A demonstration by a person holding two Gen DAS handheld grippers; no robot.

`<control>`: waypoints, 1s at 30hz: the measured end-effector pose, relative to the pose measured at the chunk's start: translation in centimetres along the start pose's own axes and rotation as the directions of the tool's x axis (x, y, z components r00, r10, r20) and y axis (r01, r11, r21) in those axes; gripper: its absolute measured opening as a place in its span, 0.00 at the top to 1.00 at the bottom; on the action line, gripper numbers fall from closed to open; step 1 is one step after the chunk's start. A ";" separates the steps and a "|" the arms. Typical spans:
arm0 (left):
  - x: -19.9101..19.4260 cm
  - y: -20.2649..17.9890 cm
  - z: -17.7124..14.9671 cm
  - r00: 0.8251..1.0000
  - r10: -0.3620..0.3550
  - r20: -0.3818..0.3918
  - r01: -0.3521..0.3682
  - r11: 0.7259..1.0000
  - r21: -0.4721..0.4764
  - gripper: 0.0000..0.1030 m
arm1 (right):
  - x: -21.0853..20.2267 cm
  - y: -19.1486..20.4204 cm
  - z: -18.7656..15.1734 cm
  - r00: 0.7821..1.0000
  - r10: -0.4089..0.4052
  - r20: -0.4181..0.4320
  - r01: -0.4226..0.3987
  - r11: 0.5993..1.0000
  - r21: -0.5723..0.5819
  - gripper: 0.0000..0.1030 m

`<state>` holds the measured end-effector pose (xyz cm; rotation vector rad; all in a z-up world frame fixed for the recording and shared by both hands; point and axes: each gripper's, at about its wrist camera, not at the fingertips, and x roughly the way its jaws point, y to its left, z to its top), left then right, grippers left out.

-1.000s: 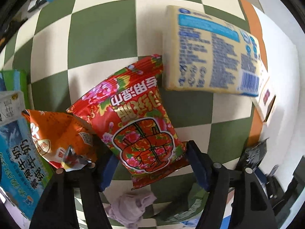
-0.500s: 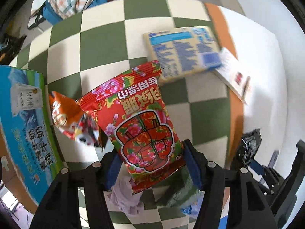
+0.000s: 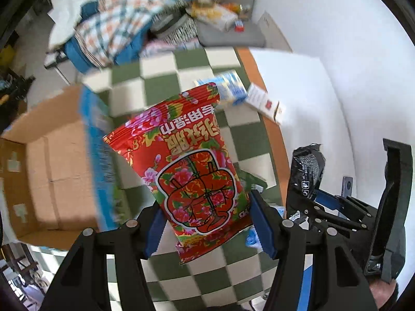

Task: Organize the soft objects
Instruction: 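Carry both bags over the box and open both tools to drop them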

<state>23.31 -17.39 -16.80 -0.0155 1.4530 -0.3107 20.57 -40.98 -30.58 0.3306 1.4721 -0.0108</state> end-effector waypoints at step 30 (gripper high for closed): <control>5.4 35.8 2.6 0.977 -0.108 -0.183 0.067 0.973 -0.219 0.43 | 11.2 42.7 2.8 0.988 0.062 -0.143 -0.095 0.966 -0.238 0.52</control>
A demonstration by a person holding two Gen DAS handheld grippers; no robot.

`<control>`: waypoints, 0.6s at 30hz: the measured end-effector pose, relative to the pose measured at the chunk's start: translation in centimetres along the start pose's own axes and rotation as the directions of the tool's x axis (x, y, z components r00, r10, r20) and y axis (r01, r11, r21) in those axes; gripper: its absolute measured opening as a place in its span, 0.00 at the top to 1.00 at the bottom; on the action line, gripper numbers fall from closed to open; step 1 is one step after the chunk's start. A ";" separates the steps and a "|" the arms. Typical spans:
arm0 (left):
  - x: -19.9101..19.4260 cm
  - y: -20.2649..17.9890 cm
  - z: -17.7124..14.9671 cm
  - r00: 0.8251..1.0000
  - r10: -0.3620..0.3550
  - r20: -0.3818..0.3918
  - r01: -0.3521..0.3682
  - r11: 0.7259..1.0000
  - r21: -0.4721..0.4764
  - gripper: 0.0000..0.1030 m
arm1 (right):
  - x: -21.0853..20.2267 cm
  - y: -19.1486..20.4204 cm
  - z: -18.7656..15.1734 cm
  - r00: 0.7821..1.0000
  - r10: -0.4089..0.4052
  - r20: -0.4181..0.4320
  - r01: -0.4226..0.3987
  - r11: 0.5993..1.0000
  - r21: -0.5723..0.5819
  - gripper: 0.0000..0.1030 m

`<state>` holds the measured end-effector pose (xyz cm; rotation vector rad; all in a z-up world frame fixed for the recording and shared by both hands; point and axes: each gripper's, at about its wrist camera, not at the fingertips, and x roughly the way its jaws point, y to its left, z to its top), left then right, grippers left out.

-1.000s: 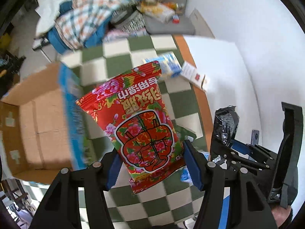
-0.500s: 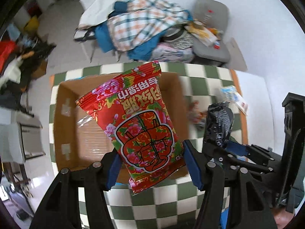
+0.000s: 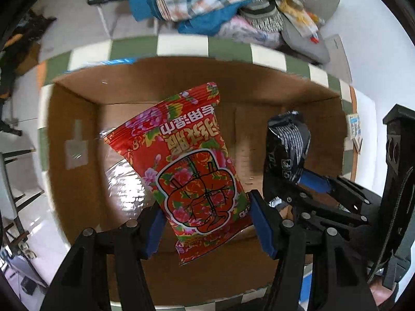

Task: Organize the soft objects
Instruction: 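Carry both bags over the box and open both tools to drop them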

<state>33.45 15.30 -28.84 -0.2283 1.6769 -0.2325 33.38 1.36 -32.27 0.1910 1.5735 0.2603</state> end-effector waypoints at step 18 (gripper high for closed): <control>0.4 2.7 1.1 0.996 0.084 0.041 -0.086 0.996 0.037 0.10 | 3.5 0.5 2.6 0.997 -0.066 -0.030 0.067 0.997 0.025 0.17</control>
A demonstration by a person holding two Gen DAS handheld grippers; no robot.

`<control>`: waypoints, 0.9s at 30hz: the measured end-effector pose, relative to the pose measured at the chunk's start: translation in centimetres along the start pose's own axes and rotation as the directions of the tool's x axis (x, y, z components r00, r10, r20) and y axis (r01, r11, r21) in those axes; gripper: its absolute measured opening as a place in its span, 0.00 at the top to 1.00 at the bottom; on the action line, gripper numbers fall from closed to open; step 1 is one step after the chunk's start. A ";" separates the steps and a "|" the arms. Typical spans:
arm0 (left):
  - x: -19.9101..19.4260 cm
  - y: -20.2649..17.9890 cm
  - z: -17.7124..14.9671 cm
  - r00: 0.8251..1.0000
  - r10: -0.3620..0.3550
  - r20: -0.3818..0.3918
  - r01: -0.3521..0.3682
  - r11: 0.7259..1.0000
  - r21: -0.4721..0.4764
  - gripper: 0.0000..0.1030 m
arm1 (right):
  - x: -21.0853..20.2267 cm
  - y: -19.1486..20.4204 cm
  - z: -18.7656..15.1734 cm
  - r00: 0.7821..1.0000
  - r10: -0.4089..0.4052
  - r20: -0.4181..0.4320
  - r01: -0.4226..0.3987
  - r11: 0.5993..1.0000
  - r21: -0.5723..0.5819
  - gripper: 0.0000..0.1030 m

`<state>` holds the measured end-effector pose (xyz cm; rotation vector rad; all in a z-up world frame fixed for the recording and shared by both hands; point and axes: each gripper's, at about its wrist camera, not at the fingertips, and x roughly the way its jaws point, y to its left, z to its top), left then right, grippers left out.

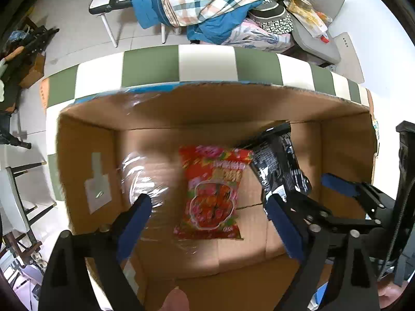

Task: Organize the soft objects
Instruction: 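Carry both bags over the box and open both tools to drop them, then withdraw both tools from the box toward the remaining items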

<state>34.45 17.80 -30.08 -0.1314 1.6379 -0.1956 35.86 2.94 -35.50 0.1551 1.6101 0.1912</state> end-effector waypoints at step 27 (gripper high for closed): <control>-8.9 -1.8 -11.0 0.951 0.147 0.273 -0.134 0.989 -0.067 0.06 | -11.9 2.3 -11.1 0.970 -0.135 0.202 0.148 0.988 -0.051 0.00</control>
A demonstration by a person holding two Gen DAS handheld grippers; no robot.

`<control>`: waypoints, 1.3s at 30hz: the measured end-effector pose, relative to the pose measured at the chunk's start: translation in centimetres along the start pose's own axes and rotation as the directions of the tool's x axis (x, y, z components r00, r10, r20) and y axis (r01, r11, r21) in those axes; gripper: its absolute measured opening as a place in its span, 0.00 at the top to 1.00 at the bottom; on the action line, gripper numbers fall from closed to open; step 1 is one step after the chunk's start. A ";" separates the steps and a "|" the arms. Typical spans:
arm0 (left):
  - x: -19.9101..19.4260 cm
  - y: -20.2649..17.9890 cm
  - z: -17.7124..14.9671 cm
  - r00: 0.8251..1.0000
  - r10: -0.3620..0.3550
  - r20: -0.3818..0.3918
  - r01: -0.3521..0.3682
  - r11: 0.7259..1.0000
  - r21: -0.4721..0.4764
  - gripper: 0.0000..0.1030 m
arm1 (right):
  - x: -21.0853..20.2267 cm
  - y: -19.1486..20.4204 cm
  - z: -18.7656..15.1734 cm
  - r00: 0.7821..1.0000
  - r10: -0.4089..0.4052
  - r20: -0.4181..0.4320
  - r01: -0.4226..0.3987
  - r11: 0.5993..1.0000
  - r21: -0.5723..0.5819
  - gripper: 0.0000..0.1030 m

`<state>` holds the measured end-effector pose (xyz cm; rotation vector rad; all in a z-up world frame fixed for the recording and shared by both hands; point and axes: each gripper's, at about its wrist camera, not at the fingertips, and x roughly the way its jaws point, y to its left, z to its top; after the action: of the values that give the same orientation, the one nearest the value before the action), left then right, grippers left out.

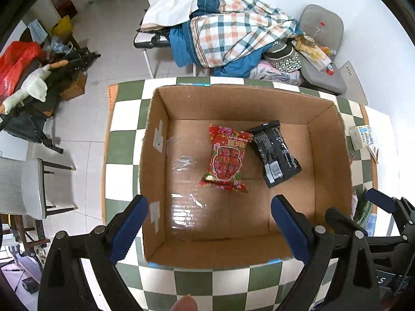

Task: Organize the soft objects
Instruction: 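Withdraw both tools from the box toward the remaining items, then grasp the yellow milk carton with the left tool while the right tool grasps the green bag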

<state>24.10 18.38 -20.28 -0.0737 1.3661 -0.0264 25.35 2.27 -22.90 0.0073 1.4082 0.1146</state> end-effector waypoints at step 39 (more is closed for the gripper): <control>10.2 -41.2 6.6 0.979 0.205 -0.017 -0.132 0.690 0.711 0.06 | 5.3 -37.5 -12.1 0.974 0.203 -0.102 -0.085 0.743 0.664 0.02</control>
<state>33.60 -23.06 -26.11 0.7222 1.3714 -0.4090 17.15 -35.29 -32.84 0.7164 1.5546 -0.2690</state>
